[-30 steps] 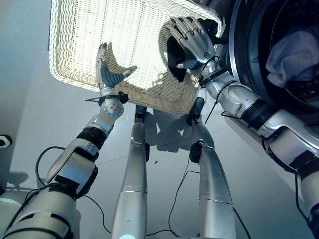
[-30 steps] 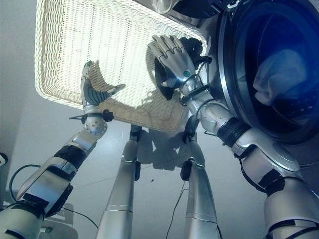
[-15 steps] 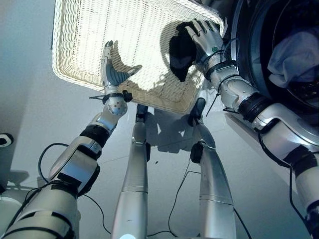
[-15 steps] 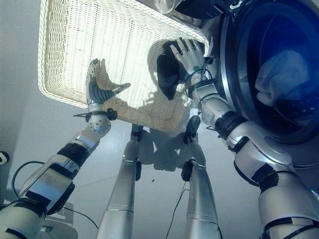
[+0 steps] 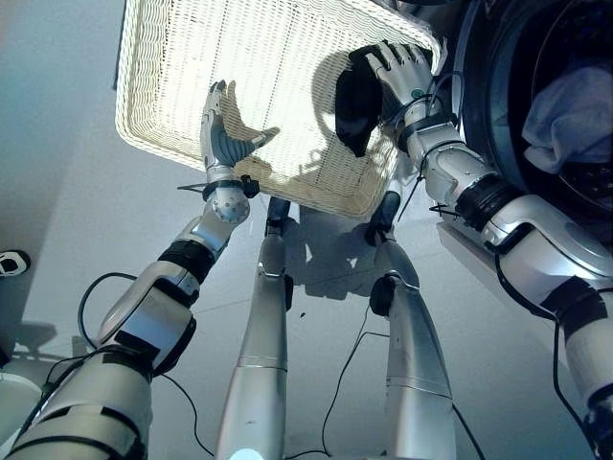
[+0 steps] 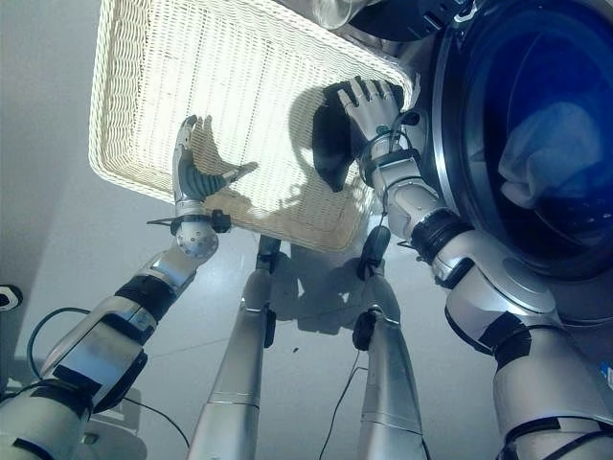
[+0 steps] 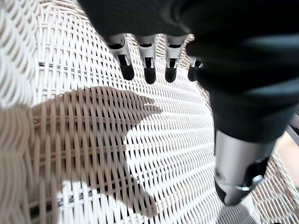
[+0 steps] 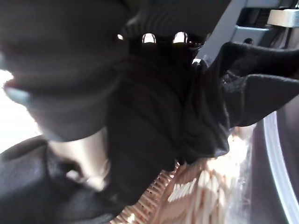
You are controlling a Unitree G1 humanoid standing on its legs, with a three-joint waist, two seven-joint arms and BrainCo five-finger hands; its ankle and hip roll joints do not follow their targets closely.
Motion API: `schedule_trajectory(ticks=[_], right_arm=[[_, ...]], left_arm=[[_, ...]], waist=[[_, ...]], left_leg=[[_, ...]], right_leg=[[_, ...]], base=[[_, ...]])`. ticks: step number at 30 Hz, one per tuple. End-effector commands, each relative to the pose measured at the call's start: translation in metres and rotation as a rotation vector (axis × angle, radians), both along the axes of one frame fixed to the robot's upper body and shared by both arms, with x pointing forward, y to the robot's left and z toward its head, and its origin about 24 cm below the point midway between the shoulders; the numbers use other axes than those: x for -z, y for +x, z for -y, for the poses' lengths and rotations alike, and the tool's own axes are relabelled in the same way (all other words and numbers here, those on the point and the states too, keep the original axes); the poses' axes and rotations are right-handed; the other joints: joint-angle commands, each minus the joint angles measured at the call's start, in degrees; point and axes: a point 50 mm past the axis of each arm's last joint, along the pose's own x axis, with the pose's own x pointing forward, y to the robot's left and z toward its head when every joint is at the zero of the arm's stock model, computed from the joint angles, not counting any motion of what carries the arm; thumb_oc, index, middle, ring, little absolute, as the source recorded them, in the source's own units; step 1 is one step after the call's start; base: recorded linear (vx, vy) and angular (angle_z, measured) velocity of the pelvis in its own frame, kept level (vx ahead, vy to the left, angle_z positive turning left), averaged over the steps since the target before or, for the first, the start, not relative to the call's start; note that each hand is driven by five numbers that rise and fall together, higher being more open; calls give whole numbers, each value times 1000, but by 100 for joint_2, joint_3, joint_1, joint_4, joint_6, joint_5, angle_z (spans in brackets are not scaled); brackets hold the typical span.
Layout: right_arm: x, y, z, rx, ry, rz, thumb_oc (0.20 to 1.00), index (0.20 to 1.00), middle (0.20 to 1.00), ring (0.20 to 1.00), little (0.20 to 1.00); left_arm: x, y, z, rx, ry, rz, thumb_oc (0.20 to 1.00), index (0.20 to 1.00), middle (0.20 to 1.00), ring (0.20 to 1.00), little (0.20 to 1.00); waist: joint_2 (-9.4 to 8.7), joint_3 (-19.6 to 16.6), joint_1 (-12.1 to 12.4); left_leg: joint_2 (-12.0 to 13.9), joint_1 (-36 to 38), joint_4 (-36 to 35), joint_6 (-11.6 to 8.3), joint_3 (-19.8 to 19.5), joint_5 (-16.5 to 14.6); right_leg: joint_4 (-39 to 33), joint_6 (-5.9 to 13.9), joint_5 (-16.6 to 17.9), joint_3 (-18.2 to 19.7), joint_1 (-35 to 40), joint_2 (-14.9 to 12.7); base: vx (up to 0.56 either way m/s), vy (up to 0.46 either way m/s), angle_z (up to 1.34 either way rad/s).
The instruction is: Put the clothes into the washing machine.
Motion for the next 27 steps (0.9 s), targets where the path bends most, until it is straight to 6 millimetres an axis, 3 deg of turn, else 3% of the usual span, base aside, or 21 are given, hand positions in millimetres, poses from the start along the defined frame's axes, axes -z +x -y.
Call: schedule_trajectory(ticks=[1, 17, 20, 21, 22, 24, 25, 27], right_arm=[[9, 4, -1, 21, -50, -20, 200, 200, 200, 200, 200], [14, 6, 7, 30, 41, 11, 200, 200, 200, 200, 200], [24, 6, 9, -25, 249, -37, 200, 200, 200, 200, 200], [27, 6, 9, -84, 448, -65, 200, 200, 200, 200, 200], [27, 6, 10, -88, 462, -66, 200, 200, 200, 200, 200], [29, 3, 10, -209, 800, -91, 200, 200, 200, 200, 200], [30, 2, 10, -218, 823, -98, 200, 200, 200, 200, 200], [30, -2, 9, -347, 1098, -98, 200, 200, 200, 200, 200]], left_arm=[[-12, 0, 12, 29, -79, 68, 1000, 1000, 1000, 1000, 1000], [-14, 1, 17, 39, -98, 78, 1000, 1000, 1000, 1000, 1000], [-10, 0, 19, 37, -104, 70, 1000, 1000, 1000, 1000, 1000], [-9, 0, 19, 35, -110, 69, 1000, 1000, 1000, 1000, 1000], [-9, 0, 19, 34, -111, 69, 1000, 1000, 1000, 1000, 1000], [-5, -1, 16, 27, -120, 65, 1000, 1000, 1000, 1000, 1000], [-5, -1, 15, 26, -121, 64, 1000, 1000, 1000, 1000, 1000], [-2, -2, 11, 13, -133, 62, 1000, 1000, 1000, 1000, 1000]], waist=[[546, -7, -127], [601, -7, -132], [598, -7, -152], [602, -7, -173], [602, -7, -174], [613, -7, -211], [610, -7, -217], [591, -7, -275]], left_leg=[[-845, 19, -331, 681, 383, 224], [-854, -34, -393, 712, 403, 316], [-843, 29, -415, 714, 415, 294], [-824, 21, -417, 704, 436, 306], [-823, 21, -415, 704, 439, 305], [-814, 18, -398, 697, 459, 289], [-810, 18, -395, 693, 464, 285], [-782, 28, -390, 676, 495, 263]], right_leg=[[-75, 542, 42, -543, 171, 456], [-127, 546, 151, -563, 106, 435], [-132, 547, 141, -543, 151, 448], [-116, 535, 134, -528, 133, 455], [-112, 534, 133, -524, 131, 456], [-89, 517, 116, -478, 104, 470], [-88, 516, 112, -474, 104, 472], [-74, 509, 95, -439, 92, 489]], base=[[0, 0, 0], [0, 0, 0], [0, 0, 0], [0, 0, 0], [0, 0, 0], [0, 0, 0], [-1, 39, 0], [-2, 51, 0]])
